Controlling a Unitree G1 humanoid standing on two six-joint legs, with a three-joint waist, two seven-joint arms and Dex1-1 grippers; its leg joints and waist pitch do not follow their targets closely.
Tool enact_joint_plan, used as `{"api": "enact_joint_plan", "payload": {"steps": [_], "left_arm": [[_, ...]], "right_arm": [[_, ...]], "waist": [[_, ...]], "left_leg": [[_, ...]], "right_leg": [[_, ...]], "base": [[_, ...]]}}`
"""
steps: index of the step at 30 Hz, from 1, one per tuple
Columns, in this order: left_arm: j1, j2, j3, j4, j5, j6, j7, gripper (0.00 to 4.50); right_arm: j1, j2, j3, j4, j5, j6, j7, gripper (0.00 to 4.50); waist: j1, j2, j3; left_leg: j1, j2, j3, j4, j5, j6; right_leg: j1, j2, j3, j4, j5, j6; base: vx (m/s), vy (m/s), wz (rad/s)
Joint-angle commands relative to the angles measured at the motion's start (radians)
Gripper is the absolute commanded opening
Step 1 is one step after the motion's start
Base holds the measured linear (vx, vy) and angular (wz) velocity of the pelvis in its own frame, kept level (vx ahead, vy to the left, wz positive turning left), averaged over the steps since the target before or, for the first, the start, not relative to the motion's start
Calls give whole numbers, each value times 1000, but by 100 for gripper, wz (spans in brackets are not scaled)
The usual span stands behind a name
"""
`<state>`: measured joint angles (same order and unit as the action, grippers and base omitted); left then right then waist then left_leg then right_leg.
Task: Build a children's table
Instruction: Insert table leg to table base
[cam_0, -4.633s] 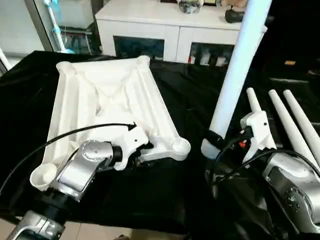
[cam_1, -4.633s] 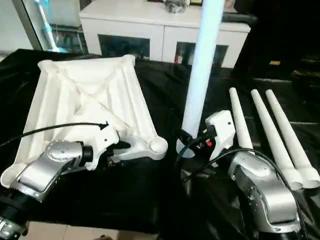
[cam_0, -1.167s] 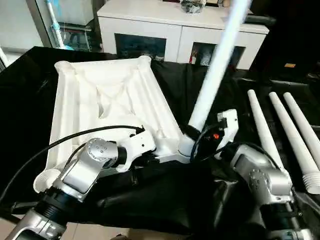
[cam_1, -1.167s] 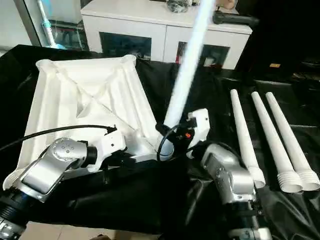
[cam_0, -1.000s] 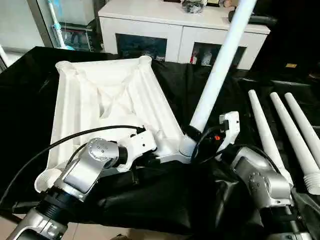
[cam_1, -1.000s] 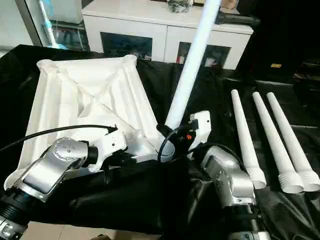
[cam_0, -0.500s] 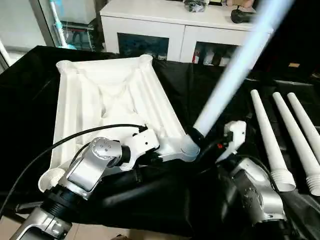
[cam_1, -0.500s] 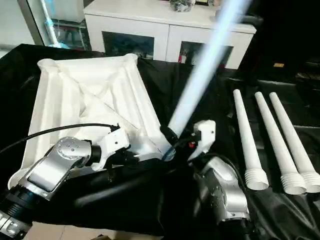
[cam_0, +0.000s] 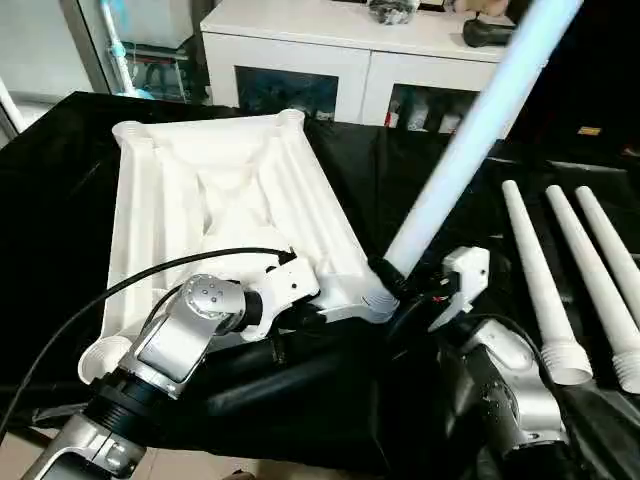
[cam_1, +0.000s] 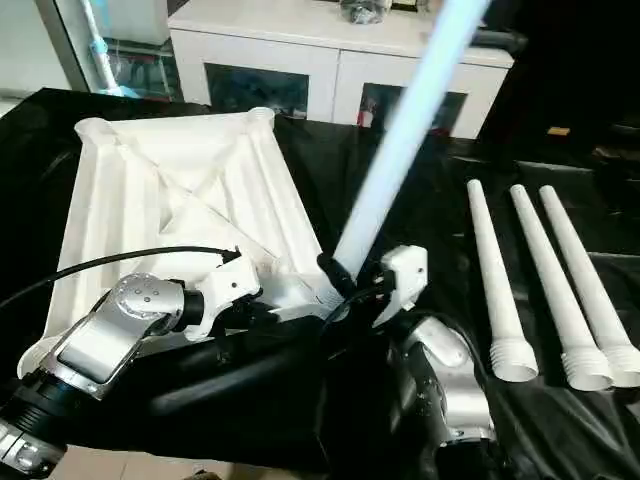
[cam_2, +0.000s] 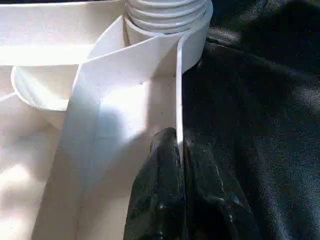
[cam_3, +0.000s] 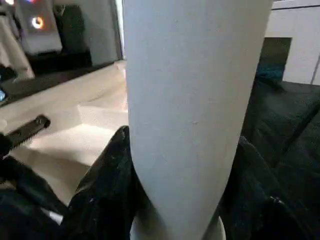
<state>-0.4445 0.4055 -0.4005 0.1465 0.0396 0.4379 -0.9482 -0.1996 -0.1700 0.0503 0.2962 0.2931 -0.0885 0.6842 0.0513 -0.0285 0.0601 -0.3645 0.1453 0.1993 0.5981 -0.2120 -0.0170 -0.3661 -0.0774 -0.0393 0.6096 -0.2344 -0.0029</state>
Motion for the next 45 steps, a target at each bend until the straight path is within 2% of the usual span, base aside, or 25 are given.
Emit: {"api": "enact_joint_plan", "payload": {"steps": [1,5,6,7,8,10,14,16,21,27,29,31,33,35,37,39,40,41,42,43,45], "left_arm": [[-13,-29,29,14,-16,-9,37,0],[-14,-29,28,15,-16,-7,36,0],[-14,-29,28,15,-16,-7,36,0],[-14,-29,29,16,-17,-7,37,0],[-14,-30,29,17,-18,-8,37,0],[-14,-29,29,17,-18,-8,37,0],[-16,-28,31,20,-17,-12,37,0],[-14,-28,33,24,-16,-16,38,0],[-9,-28,35,20,-15,-16,43,0],[-4,-31,38,24,-15,-13,56,0],[-6,-50,53,46,-8,4,100,0],[-11,-67,61,61,-3,13,130,0],[-29,-111,74,96,8,36,197,0],[-37,-129,78,110,9,40,219,0],[-62,-183,83,150,15,63,275,0],[-97,-244,90,201,31,100,357,0],[-116,-274,94,226,44,117,407,0],[-132,-301,98,243,53,137,447,0],[-142,-319,102,253,60,148,471,0],[-160,-351,107,258,69,189,503,0],[-192,-405,117,259,75,261,549,0]], "right_arm": [[46,-22,69,115,-66,117,18,186],[19,-34,68,116,-65,160,28,186],[19,-34,68,116,-65,160,28,186],[-1,-38,58,117,-53,205,26,186],[-11,-40,53,118,-45,232,22,186],[-31,-49,49,123,-39,259,23,186],[-61,-66,47,142,-62,289,-1,186],[-54,-60,39,138,-57,285,-2,186],[-27,-52,47,123,-64,276,-7,186],[-22,-37,50,134,-76,264,-42,186],[-49,-2,16,182,-113,241,-182,186],[-63,14,-2,201,-125,236,-245,186],[-94,45,-34,241,-141,243,-366,186],[-108,57,-43,258,-143,244,-402,186],[-149,92,-63,303,-138,241,-478,186],[-201,123,-71,358,-153,236,-572,186],[-225,134,-70,382,-173,227,-629,186],[-246,144,-72,404,-179,216,-662,186],[-259,152,-75,419,-183,207,-683,186],[-282,163,-84,441,-194,188,-744,186],[-321,177,-81,476,-222,151,-821,186]], "waist": [[-8,-5,-28],[-14,-11,-26],[-14,-11,-26],[-15,-10,-25],[-18,-10,-25],[-20,-10,-25],[-26,-11,-24],[-24,-12,-22],[-23,-11,-21],[-23,-8,-23],[-27,-8,-24],[-32,-9,-22],[-32,-9,-21],[-34,-7,-20],[-36,-8,-21],[-38,-6,-24],[-36,-7,-32],[-37,-9,-31],[-34,-9,-32],[-32,-14,-34],[-33,-13,-36]], "left_leg": [[18,99,-53,-108,-328,-22],[20,99,-55,-110,-365,-30],[19,99,-57,-111,-364,-31],[20,99,-56,-111,-371,-31],[18,98,-58,-113,-376,-34],[22,99,-58,-111,-395,-41],[18,98,-63,-112,-415,-50],[24,99,-62,-112,-431,-53],[22,100,-64,-115,-441,-55],[21,100,-62,-121,-426,-56],[20,100,-62,-126,-418,-67],[18,99,-65,-126,-437,-77],[29,97,-66,-123,-479,-86],[30,96,-69,-124,-503,-92],[32,96,-70,-125,-521,-97],[36,95,-69,-126,-519,-104],[35,95,-67,-128,-483,-106],[32,95,-65,-130,-468,-106],[36,93,-60,-128,-448,-105],[34,93,-56,-125,-424,-94],[32,93,-52,-124,-388,-92]], "right_leg": [[-6,-92,58,-100,-384,-156],[-8,-92,59,-103,-408,-151],[-7,-93,59,-102,-408,-151],[-10,-93,60,-103,-414,-150],[-8,-92,59,-102,-420,-149],[-13,-94,60,-106,-442,-144],[-14,-97,60,-109,-485,-133],[-22,-97,62,-113,-504,-123],[-23,-97,63,-115,-511,-116],[-20,-95,61,-115,-470,-121],[-20,-92,59,-112,-441,-128],[-19,-94,58,-115,-467,-124],[-28,-97,59,-123,-531,-108],[-32,-97,59,-127,-564,-92],[-33,-95,58,-128,-566,-81],[-34,-93,57,-127,-534,-84],[-27,-90,53,-123,-450,-91],[-27,-88,55,-121,-419,-95],[-29,-87,55,-121,-376,-104],[-25,-89,57,-118,-332,-111],[-22,-90,56,-112,-286,-125]], "base": [[0,0,0],[0,0,0],[0,0,0],[0,0,0],[0,0,0],[0,0,0],[0,0,0],[0,0,0],[0,0,0],[0,0,0],[0,0,0],[0,0,0],[0,0,0],[0,0,0],[0,0,0],[0,0,0],[0,0,0],[0,0,0],[0,0,0],[0,0,0],[0,0,0]]}}
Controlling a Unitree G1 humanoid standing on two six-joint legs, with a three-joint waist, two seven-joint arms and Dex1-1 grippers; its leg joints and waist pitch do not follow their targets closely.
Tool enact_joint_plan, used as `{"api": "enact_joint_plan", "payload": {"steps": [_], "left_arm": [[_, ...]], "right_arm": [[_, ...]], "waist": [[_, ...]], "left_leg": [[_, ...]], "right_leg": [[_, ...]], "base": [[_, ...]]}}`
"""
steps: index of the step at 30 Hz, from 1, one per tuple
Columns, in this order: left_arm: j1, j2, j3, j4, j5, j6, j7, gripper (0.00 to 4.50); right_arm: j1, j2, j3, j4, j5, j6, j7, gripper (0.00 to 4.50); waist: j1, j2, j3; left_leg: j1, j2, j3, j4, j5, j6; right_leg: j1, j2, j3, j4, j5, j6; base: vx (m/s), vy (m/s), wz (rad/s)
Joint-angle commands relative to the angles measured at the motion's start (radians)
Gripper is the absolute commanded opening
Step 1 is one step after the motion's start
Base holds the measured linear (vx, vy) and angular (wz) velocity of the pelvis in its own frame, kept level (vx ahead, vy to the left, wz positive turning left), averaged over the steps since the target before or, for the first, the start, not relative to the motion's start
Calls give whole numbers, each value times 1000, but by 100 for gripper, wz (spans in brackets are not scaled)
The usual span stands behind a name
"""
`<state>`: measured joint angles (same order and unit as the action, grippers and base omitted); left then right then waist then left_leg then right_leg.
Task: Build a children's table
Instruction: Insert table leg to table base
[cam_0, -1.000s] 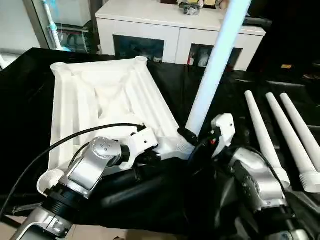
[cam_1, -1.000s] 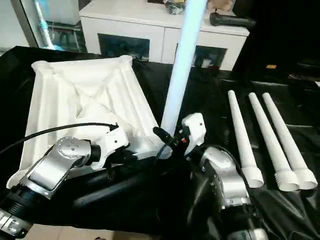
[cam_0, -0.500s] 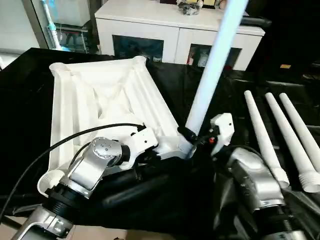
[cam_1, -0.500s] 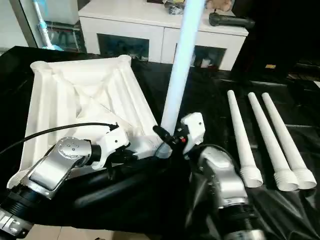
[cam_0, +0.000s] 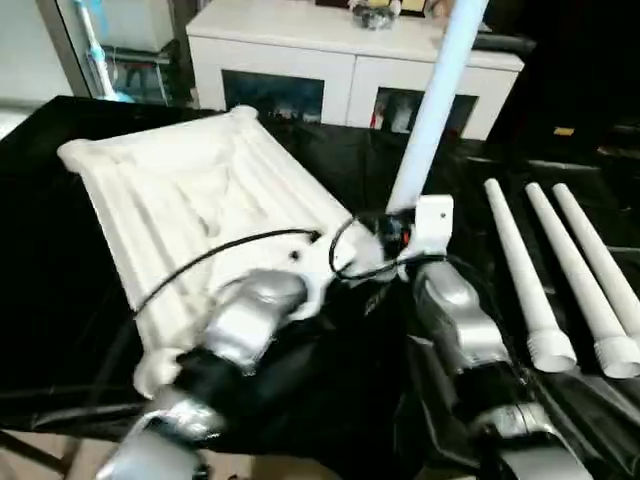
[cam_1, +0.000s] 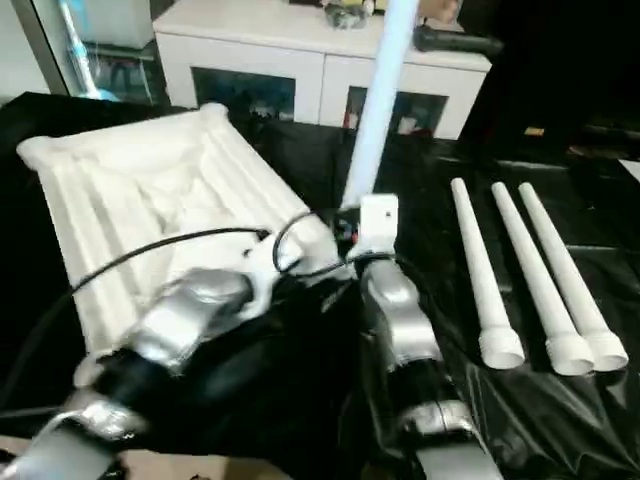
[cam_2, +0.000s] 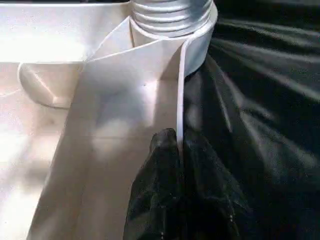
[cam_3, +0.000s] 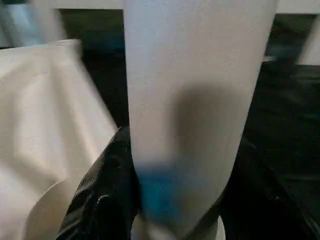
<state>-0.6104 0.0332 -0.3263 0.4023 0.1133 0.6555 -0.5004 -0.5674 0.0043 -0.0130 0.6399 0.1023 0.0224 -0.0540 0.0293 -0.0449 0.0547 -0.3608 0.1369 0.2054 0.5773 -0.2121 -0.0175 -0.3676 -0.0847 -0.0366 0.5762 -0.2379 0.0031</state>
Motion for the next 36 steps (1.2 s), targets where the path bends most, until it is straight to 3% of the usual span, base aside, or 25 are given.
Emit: {"api": "enact_joint_plan", "payload": {"steps": [1,2,3,4,6,8,9,10,11,13,15,18,21,24,26,31,32,33,34,36], "left_arm": [[-29,-37,44,4,1,47,104,0],[-50,-73,52,11,-1,74,132,0],[-56,-80,51,14,1,77,139,0],[-66,-96,53,17,2,82,153,0],[-77,-120,59,16,0,85,176,0],[-79,-129,59,8,0,86,182,0],[-79,-131,59,9,3,87,184,0],[-79,-131,59,9,3,87,184,0],[-79,-131,58,10,5,88,185,0],[-81,-129,63,13,5,93,193,0],[-86,-123,70,22,4,92,202,0],[-92,-112,80,32,2,88,205,0],[-91,-100,80,32,3,70,197,0],[-57,-34,28,3,10,-45,105,0],[-39,-3,20,-14,8,-70,72,0],[13,93,6,-85,-29,-82,-71,0],[45,163,-5,-131,-55,-110,-164,0],[51,175,-7,-139,-60,-113,-180,0],[71,224,-15,-169,-76,-128,-240,0],[89,262,-18,-200,-102,-152,-311,0]], "right_arm": [[44,4,-18,135,-33,38,-89,186],[17,15,-21,167,-50,16,-149,186],[10,20,-28,176,-48,13,-165,186],[-2,31,-42,196,-41,6,-200,186],[-18,46,-70,226,-28,-14,-252,186],[-28,48,-84,242,-31,-43,-284,186],[-32,50,-94,247,-26,-62,-293,186],[-33,50,-95,248,-26,-63,-294,186],[-36,52,-102,251,-22,-76,-299,186],[-44,58,-120,257,-5,-106,-292,186],[-54,65,-130,265,10,-126,-273,186],[-62,73,-136,277,25,-144,-254,186],[-63,76,-135,281,24,-161,-246,186],[-52,71,-122,260,27,-171,-181,186],[-41,64,-117,237,42,-154,-116,186],[11,19,-93,164,59,-83,38,186],[46,-24,-67,119,73,-12,143,186],[52,-32,-63,112,77,4,161,186],[74,-63,-46,84,89,70,232,186],[90,-95,-31,65,89,114,291,186]], "waist": [[-9,3,-36],[-7,1,-47],[-5,2,-48],[-7,-1,-45],[-3,-3,-54],[2,-8,-60],[4,-9,-61],[5,-8,-62],[5,-7,-62],[3,-4,-58],[-1,-3,-54],[-3,-3,-52],[-2,-3,-54],[1,-5,-55],[-3,-5,-53],[-6,-3,-45],[-9,-6,-42],[-8,-5,-41],[-11,-1,-41],[-19,1,-37]], "left_leg": [[25,101,-57,-101,-347,-86],[21,103,-53,-96,-252,-72],[20,102,-51,-94,-203,-57],[21,102,-45,-92,-194,-37],[19,97,-43,-82,-157,-15],[14,92,-37,-67,-14,52],[12,93,-36,-62,26,85],[12,93,-35,-61,31,97],[13,95,-35,-60,32,112],[13,101,-36,-63,1,114],[15,102,-37,-68,-57,91],[14,101,-39,-71,-101,67],[14,100,-38,-69,-86,64],[10,97,-38,-65,-55,88],[6,99,-37,-65,-68,102],[3,103,-41,-75,-143,80],[7,104,-41,-76,-168,68],[3,104,-44,-78,-179,68],[3,106,-46,-82,-197,57],[6,105,-44,-85,-232,34]], "right_leg": [[-13,-83,51,-74,-226,-139],[-1,-82,48,-56,-89,-153],[1,-79,45,-50,-24,-161],[-4,-72,42,-51,7,-173],[7,-78,42,-43,65,-187],[14,-78,41,-27,242,-214],[16,-80,41,-22,287,-224],[16,-81,40,-21,292,-229],[15,-80,39,-21,283,-236],[13,-80,37,-24,226,-239],[9,-75,35,-31,140,-229],[9,-76,37,-35,101,-217],[10,-77,37,-32,120,-217],[13,-78,37,-30,151,-219],[14,-80,38,-30,138,-226],[12,-82,41,-41,-8,-222],[7,-78,40,-47,-42,-218],[12,-79,40,-46,-57,-214],[10,-81,42,-47,-83,-208],[3,-74,42,-51,-125,-208]], "base": [[0,0,0],[56,9,0],[56,9,0],[70,2,1],[56,-7,1],[0,0,0],[0,0,0],[0,0,0],[0,0,0],[0,0,0],[0,0,0],[0,0,0],[0,0,0],[0,0,0],[0,0,0],[0,0,0],[0,0,0],[0,0,0],[0,0,0],[0,0,0]]}}
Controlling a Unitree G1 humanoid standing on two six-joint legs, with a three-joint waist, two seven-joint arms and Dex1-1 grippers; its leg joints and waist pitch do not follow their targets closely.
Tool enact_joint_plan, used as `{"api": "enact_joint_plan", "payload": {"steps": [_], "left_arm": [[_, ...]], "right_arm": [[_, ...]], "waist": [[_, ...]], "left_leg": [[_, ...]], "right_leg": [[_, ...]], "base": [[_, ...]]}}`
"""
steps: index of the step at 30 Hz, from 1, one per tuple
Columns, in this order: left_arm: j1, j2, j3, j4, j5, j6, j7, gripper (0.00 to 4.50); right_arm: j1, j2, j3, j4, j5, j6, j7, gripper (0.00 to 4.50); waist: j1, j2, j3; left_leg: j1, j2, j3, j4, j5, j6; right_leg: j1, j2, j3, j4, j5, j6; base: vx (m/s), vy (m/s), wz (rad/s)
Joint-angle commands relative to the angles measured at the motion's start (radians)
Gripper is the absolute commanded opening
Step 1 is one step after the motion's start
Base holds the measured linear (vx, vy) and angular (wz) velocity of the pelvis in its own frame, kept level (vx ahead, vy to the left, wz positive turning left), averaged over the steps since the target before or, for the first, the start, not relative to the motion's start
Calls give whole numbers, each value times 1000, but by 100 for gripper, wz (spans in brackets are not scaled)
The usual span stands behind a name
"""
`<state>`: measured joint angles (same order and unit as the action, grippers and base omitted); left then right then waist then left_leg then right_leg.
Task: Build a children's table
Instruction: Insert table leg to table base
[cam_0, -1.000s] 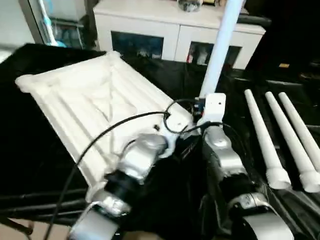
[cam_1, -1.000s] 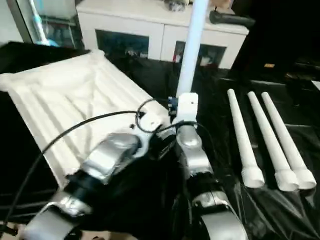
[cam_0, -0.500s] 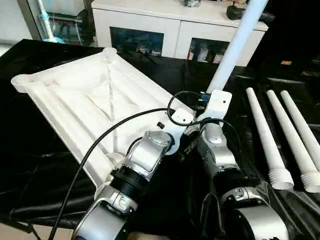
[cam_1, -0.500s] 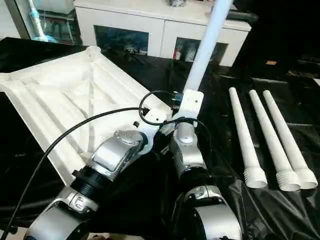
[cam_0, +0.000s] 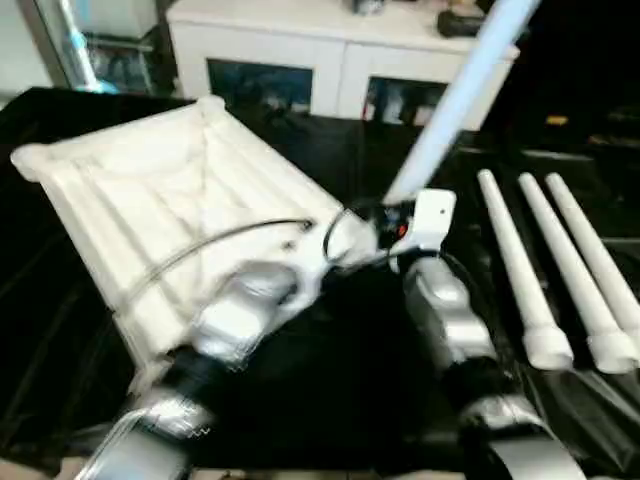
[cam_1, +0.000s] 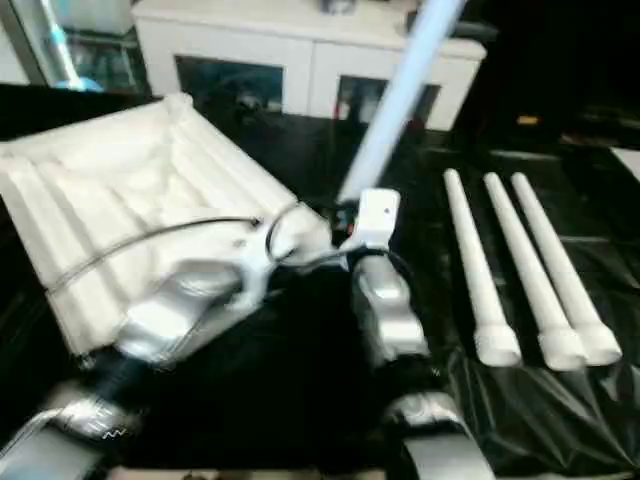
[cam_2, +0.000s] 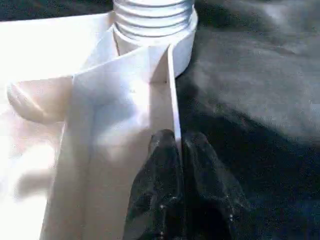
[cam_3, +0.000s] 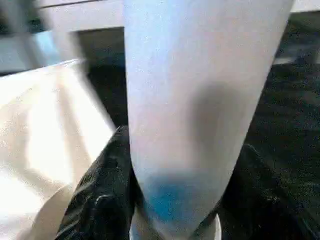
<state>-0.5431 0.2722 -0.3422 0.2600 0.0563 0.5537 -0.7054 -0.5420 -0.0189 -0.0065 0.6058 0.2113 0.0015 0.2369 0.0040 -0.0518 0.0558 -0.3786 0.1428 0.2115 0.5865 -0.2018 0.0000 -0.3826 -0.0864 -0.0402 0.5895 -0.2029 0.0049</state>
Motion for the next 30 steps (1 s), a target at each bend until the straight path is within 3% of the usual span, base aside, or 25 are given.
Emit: {"api": "enact_joint_plan", "payload": {"steps": [1,3,5,7,9,11,12,14,18,19,20,21,25,29,30], "left_arm": [[31,48,-5,-77,-54,-67,-143,0],[42,84,-7,-103,-69,-82,-196,0],[53,133,-7,-137,-95,-93,-285,0],[51,149,-11,-142,-98,-91,-306,0],[49,155,-14,-142,-98,-92,-314,0],[48,166,-20,-143,-100,-96,-323,0],[45,174,-26,-143,-103,-98,-334,0],[35,184,-33,-136,-106,-116,-345,0],[27,177,-26,-124,-93,-131,-327,0],[25,173,-21,-118,-86,-136,-312,0],[25,173,-21,-118,-86,-136,-312,0],[25,166,-12,-106,-78,-147,-286,0],[25,159,-2,-92,-72,-168,-246,0],[34,154,2,-94,-76,-251,-243,0],[46,149,17,-108,-102,-258,-262,0]], "right_arm": [[73,-96,-22,90,-27,159,41,186],[81,-134,-2,78,-35,197,100,186],[85,-208,35,59,-46,258,231,186],[83,-239,62,56,-57,268,286,186],[83,-251,74,54,-64,269,306,186],[84,-275,99,40,-66,285,345,186],[81,-296,119,31,-65,301,386,186],[68,-338,150,15,-54,341,470,186],[71,-348,145,8,-58,319,477,186],[86,-336,125,-2,-47,269,463,186],[86,-336,125,-2,-47,269,463,186],[108,-308,83,-35,-10,239,434,186],[137,-263,12,-119,90,246,425,186],[160,-185,-123,-273,282,268,423,186],[167,-172,-158,-338,362,297,431,186]], "waist": [[4,9,-38],[4,9,-38],[5,10,-38],[11,14,-39],[20,13,-43],[26,12,-44],[31,10,-46],[37,3,-48],[45,-2,-49],[48,-3,-49],[48,-3,-48],[48,-3,-48],[50,-2,-49],[53,-3,-52],[56,7,-56]], "left_leg": [[24,100,-52,-97,-268,-1],[28,100,-51,-98,-293,-31],[29,100,-51,-98,-291,-41],[34,100,-46,-96,-270,-42],[34,99,-45,-95,-227,-44],[37,98,-42,-92,-196,-40],[37,95,-39,-86,-144,-20],[35,94,-37,-81,-105,8],[35,97,-37,-78,-78,25],[36,99,-37,-78,-93,22],[36,100,-37,-78,-100,17],[36,100,-37,-79,-108,13],[37,100,-39,-81,-125,8],[34,99,-39,-79,-119,20],[33,100,-38,-76,-91,35]], "right_leg": [[15,-73,47,-66,-191,-209],[10,-74,49,-68,-222,-208],[9,-73,49,-67,-218,-208],[5,-72,50,-64,-170,-219],[10,-71,48,-55,-115,-228],[11,-70,47,-51,-67,-235],[17,-69,45,-43,4,-248],[24,-71,45,-39,48,-256],[25,-77,45,-36,48,-270],[23,-80,46,-39,11,-270],[22,-80,46,-40,0,-268],[22,-80,46,-41,-10,-265],[23,-77,46,-41,-15,-257],[25,-79,46,-39,-9,-262],[27,-80,46,-34,18,-263]], "base": [[0,0,0],[0,0,0],[0,0,0],[0,0,0],[0,0,0],[0,0,0],[0,0,0],[0,0,0],[0,0,0],[0,0,0],[0,0,0],[0,0,0],[0,0,0],[0,0,0],[0,0,0]]}}
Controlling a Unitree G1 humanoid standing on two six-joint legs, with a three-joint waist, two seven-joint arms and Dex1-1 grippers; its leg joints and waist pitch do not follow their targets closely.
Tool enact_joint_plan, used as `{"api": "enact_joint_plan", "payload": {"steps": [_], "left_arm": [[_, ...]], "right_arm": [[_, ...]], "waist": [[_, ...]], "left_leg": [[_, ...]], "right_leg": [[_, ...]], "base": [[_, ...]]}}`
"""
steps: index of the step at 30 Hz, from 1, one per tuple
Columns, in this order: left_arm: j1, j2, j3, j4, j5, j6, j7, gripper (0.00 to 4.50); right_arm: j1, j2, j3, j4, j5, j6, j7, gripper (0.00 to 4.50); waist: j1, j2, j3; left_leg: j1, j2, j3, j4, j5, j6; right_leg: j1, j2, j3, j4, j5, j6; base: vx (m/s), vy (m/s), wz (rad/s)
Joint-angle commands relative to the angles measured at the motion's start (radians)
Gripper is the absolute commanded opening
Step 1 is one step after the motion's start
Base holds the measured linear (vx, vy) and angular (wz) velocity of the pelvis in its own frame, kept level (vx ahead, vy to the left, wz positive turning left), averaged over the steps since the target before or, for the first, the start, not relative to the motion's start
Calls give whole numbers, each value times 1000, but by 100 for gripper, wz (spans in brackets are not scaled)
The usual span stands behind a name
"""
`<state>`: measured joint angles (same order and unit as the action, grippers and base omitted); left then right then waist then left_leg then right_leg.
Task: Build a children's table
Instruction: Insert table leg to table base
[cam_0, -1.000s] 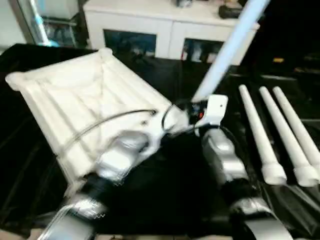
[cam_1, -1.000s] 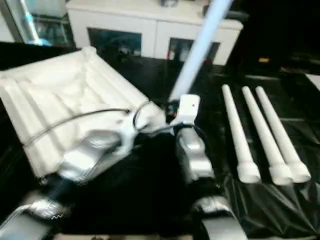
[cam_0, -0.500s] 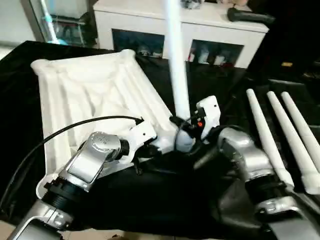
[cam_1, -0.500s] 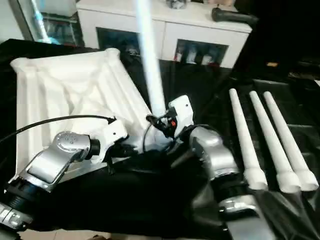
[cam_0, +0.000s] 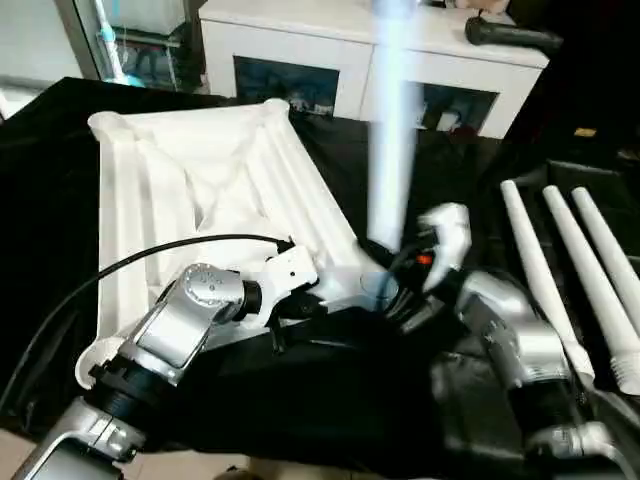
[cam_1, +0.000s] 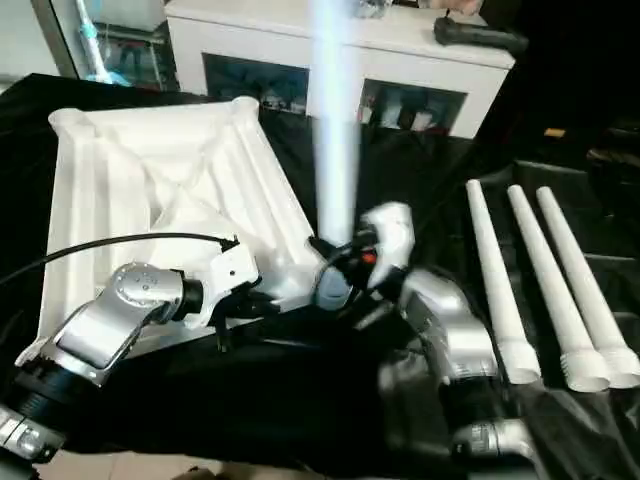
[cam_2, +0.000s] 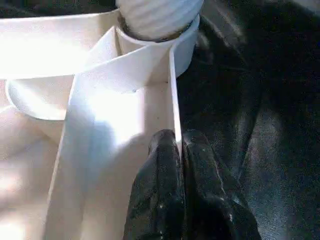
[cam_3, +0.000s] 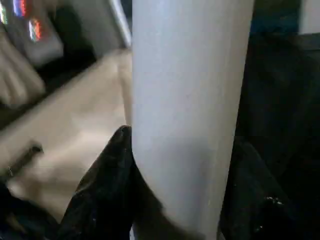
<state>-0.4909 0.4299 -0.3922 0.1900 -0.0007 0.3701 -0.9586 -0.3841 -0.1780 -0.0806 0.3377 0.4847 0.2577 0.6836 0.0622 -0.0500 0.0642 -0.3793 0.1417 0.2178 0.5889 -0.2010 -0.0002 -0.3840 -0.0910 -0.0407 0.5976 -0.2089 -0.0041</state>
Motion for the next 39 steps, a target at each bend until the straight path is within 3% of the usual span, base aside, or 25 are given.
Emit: {"api": "enact_joint_plan", "payload": {"steps": [1,2,3,5,6,7,8,11,12,13,14,16,18,22,24,25,26,27,29,31,32,39], "left_arm": [[-1,-14,82,-48,-70,-66,-22,45],[9,-19,109,-71,-112,-48,-42,56],[9,-19,109,-71,-112,-48,-42,56],[19,-18,149,-107,-170,-31,-68,63],[21,-17,163,-118,-191,-22,-75,75],[12,-26,200,-126,-231,2,-76,87],[-11,-46,255,-122,-283,32,-58,93],[-78,-104,333,-87,-333,53,23,118],[-108,-145,372,-90,-390,98,41,130],[-121,-173,391,-110,-450,138,41,139],[-121,-173,391,-110,-450,138,41,139],[-145,-232,407,-156,-572,216,42,155],[-153,-253,410,-172,-614,247,44,181],[-174,-300,380,-164,-595,266,58,214],[-193,-329,366,-129,-553,242,105,229],[-202,-333,357,-113,-531,237,135,238],[-208,-334,349,-103,-516,234,156,247],[-208,-334,337,-96,-499,205,164,247],[-211,-339,328,-85,-477,184,182,270],[-219,-338,320,-58,-444,180,214,293],[-220,-339,321,-52,-441,178,218,293],[-232,-355,379,-29,-492,236,266,357]], "right_arm": [[13,-13,-94,-99,121,60,-10,186],[21,-17,-100,-144,152,79,-2,186],[21,-17,-100,-144,152,79,-2,186],[37,-37,-88,-208,173,113,15,186],[43,-44,-84,-231,177,127,21,186],[52,-58,-69,-259,165,135,32,186],[66,-80,-43,-297,135,138,46,186],[80,-108,-4,-331,89,139,62,186],[80,-115,6,-341,78,143,59,186],[79,-119,12,-349,78,151,59,186],[79,-119,12,-349,78,151,59,186],[73,-132,42,-357,56,160,57,186],[71,-139,55,-363,48,165,56,186],[66,-160,99,-381,8,162,67,186],[66,-173,123,-402,-19,150,72,186],[68,-175,131,-409,-30,145,71,186],[70,-177,137,-414,-37,142,70,186],[75,-179,144,-421,-45,142,68,186],[82,-183,153,-424,-61,130,67,186],[84,-174,146,-422,-72,118,37,186],[83,-171,142,-420,-74,116,28,186],[58,-138,87,-379,-115,58,-70,186]], "waist": [[-4,2,-64],[-3,2,-64],[-1,9,-68],[1,10,-75],[-1,7,-72],[-2,3,-71],[-2,1,-69],[2,0,-66],[1,-4,-65],[4,-2,-65],[6,-2,-64],[5,-4,-66],[5,-5,-67],[7,-11,-68],[6,-8,-69],[9,5,-70],[5,-2,-71],[6,3,-71],[7,0,-73],[7,11,-74],[5,7,-75],[7,12,-76]], "left_leg": [[33,100,-44,-77,-80,41],[29,98,-43,-75,-55,53],[29,97,-43,-72,-44,55],[31,96,-42,-67,-4,63],[27,94,-39,-64,14,71],[21,91,-36,-62,5,78],[21,91,-34,-62,-19,78],[24,92,-34,-61,-69,65],[24,94,-34,-63,-100,39],[28,95,-34,-62,-105,26],[26,94,-37,-62,-103,26],[25,94,-36,-62,-93,21],[24,92,-35,-60,-73,28],[20,91,-38,-56,-70,45],[20,92,-40,-55,-68,47],[21,92,-42,-55,-64,44],[23,92,-41,-55,-60,44],[22,91,-42,-54,-58,45],[21,91,-41,-53,-55,49],[21,91,-43,-52,-49,50],[22,91,-43,-52,-54,49],[22,90,-42,-51,-66,43]], "right_leg": [[31,-75,47,-41,37,-258],[32,-75,46,-39,56,-264],[33,-76,45,-34,66,-267],[32,-72,41,-26,119,-286],[28,-68,40,-23,149,-296],[31,-70,43,-22,145,-297],[29,-72,44,-26,114,-296],[28,-74,45,-36,31,-283],[28,-76,44,-39,-29,-280],[25,-75,44,-39,-45,-281],[25,-75,43,-39,-48,-280],[26,-73,42,-34,-35,-275],[26,-69,42,-33,-8,-272],[31,-72,45,-39,-19,-251],[32,-71,45,-40,-12,-246],[32,-71,45,-38,-4,-245],[32,-67,43,-38,11,-244],[32,-68,44,-38,15,-244],[35,-69,44,-37,37,-250],[36,-68,43,-34,62,-258],[36,-66,42,-35,65,-259],[38,-68,41,-32,66,-278]], "base": [[0,0,0],[0,0,0],[0,0,0],[0,0,0],[0,0,0],[0,0,0],[0,0,0],[0,0,0],[0,0,0],[0,0,0],[0,0,0],[0,0,0],[0,0,0],[0,0,0],[0,0,0],[0,0,0],[0,0,0],[0,0,0],[0,0,0],[0,0,0],[0,0,0],[0,0,0]]}}
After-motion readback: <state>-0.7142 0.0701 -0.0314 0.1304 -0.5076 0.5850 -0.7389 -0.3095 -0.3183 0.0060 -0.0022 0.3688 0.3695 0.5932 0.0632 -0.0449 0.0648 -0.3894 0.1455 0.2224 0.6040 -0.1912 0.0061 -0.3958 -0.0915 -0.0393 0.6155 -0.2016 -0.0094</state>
